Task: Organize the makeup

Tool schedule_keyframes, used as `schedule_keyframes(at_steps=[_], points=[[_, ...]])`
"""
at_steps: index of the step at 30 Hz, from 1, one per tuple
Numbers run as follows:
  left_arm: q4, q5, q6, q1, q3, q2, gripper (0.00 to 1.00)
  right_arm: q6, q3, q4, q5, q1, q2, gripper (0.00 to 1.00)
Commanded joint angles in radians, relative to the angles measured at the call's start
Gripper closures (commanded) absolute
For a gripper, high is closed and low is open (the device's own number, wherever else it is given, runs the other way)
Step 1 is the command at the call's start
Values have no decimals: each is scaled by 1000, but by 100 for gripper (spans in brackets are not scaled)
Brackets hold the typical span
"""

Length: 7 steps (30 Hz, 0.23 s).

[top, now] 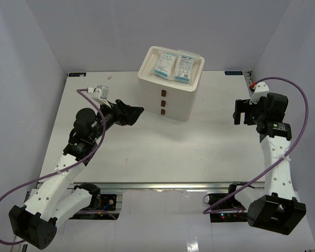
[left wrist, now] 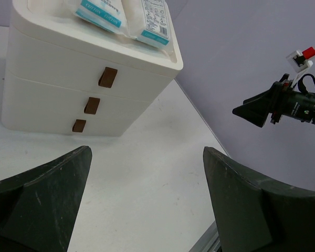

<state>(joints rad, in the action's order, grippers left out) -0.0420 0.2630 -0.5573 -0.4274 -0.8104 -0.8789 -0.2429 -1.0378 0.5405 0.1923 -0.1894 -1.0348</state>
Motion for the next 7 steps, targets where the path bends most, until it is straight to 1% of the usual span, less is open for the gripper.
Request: schedule_keyframes(at_steps=[1, 7], points=[[11, -2, 16, 3, 4, 14, 2, 11, -48, -57, 0, -1, 5, 10], [11, 5, 27, 3, -12, -11, 2, 21, -53, -67, 16, -1, 1, 10]])
